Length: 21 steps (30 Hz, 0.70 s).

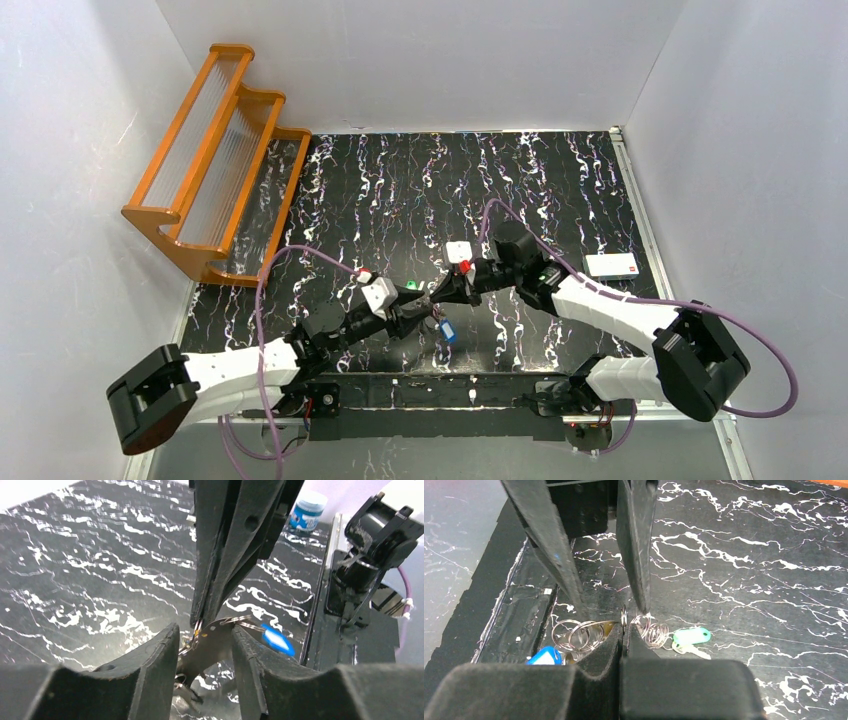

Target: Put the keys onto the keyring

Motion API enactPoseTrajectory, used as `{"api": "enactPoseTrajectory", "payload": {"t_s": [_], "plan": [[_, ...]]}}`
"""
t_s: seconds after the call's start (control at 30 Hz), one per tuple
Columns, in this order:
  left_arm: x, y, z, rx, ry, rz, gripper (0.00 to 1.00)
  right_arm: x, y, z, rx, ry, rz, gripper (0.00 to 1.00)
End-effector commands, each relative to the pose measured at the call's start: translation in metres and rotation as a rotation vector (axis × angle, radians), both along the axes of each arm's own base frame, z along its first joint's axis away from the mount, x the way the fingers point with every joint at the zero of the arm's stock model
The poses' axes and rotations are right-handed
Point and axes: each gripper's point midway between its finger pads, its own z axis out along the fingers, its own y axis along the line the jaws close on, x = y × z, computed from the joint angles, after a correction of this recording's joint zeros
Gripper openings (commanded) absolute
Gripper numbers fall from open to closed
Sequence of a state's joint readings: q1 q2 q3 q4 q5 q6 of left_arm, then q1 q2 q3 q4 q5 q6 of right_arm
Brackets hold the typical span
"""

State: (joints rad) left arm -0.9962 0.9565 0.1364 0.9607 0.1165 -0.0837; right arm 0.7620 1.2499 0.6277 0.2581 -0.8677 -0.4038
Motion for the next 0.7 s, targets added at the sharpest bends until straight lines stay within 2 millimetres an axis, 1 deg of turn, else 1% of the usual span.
{"api": "enactPoseTrajectory", "payload": {"t_s": [0.0, 0.13, 0.3, 0.43, 0.47, 0.57, 0.67], "plan": [[0.006, 0.011, 0.012, 0.009, -0.105, 0.042, 0.43, 0.006, 0.004, 0.022, -0.013, -0.058, -0.005, 0.01], [0.014, 0.018, 0.010, 0.084, -0.144, 0.084, 0.44, 0.009, 0.004, 0.019, -0.072, -0.088, -0.030, 0.01], [0.018, 0.023, 0.003, 0.193, -0.159, 0.089, 0.43, 0.016, 0.003, 0.016, -0.130, -0.147, -0.094, 0.01], [0.018, 0.027, 0.001, 0.235, -0.170, 0.089, 0.43, 0.022, 0.004, 0.012, -0.130, -0.212, -0.160, 0.01], [0.021, 0.030, 0.001, 0.244, -0.173, 0.116, 0.43, 0.022, 0.005, 0.010, -0.126, -0.227, -0.173, 0.01], [0.022, 0.033, -0.002, 0.263, -0.176, 0.124, 0.42, 0.018, 0.003, -0.012, -0.155, -0.256, -0.192, 0.01], [0.020, 0.033, -0.005, 0.293, -0.180, 0.100, 0.42, 0.006, 0.003, -0.033, -0.207, -0.236, -0.154, 0.01]]}}
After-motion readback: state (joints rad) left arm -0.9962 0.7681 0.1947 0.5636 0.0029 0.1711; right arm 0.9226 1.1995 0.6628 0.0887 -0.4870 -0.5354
